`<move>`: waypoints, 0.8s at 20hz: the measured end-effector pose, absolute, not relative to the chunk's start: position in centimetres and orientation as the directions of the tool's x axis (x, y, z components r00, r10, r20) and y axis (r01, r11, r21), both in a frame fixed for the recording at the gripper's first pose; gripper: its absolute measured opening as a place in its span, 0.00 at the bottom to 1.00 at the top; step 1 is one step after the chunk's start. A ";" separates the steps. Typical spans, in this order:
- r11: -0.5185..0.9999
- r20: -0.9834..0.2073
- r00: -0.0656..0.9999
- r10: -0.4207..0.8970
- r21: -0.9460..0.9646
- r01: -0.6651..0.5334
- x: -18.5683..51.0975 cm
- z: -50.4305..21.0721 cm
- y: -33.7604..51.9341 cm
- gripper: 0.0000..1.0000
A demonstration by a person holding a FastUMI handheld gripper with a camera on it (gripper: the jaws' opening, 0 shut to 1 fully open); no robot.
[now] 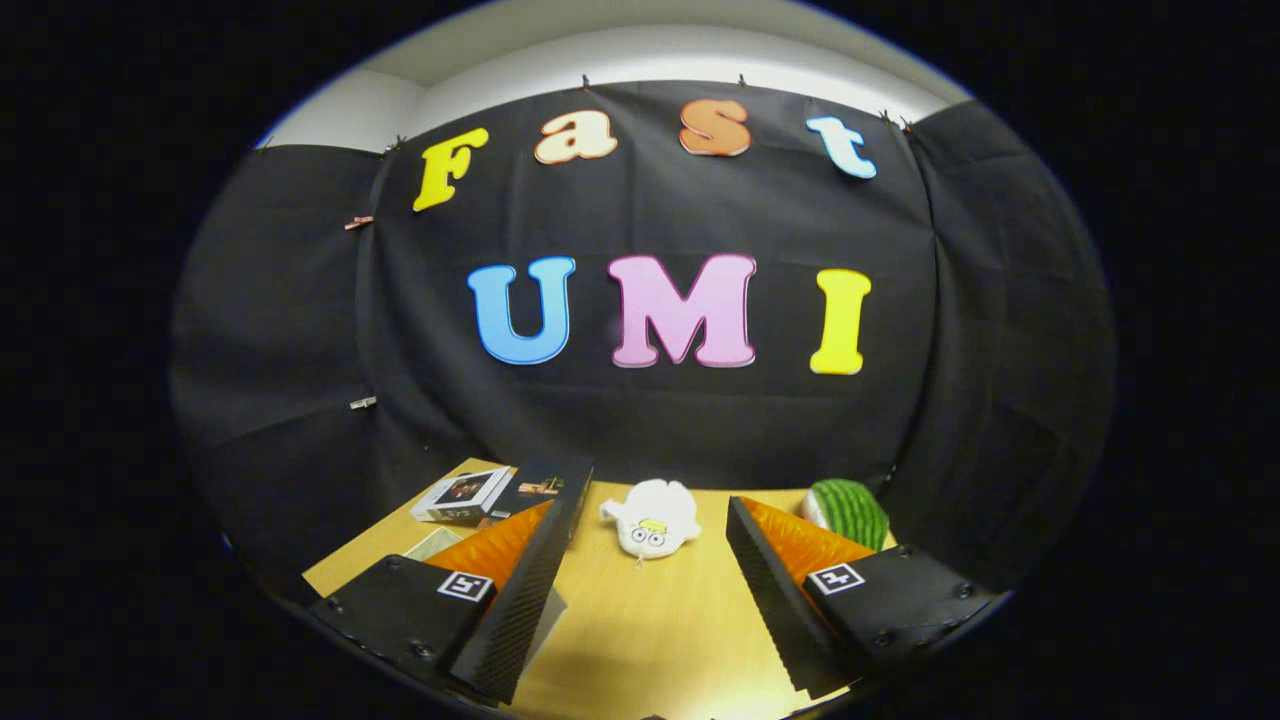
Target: Open the storage box then place both shoes into the box .Put the left shoe in first, then the right shoe, with the right side of both shoes facing outward in a uniform manner.
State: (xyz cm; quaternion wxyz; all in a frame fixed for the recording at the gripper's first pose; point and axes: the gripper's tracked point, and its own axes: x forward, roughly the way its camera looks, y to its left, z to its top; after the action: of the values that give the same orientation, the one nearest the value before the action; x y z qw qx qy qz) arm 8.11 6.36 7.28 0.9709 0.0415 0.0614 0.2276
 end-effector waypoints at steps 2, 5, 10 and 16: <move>0.899 -0.019 0.902 0.431 0.097 -0.428 8.2 8.6 4.3 0.98; 0.894 0.076 0.902 0.425 0.120 -0.431 7.7 9.6 1.7 0.98; 0.907 0.061 0.914 0.402 0.110 -0.406 8.2 6.1 -1.8 0.98; 0.911 0.066 0.924 0.377 0.153 -0.382 9.4 5.1 -3.9 0.98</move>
State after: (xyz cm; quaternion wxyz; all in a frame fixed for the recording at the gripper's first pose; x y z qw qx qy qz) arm 9.35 -3.87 5.12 0.9774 0.0818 -0.0176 0.1941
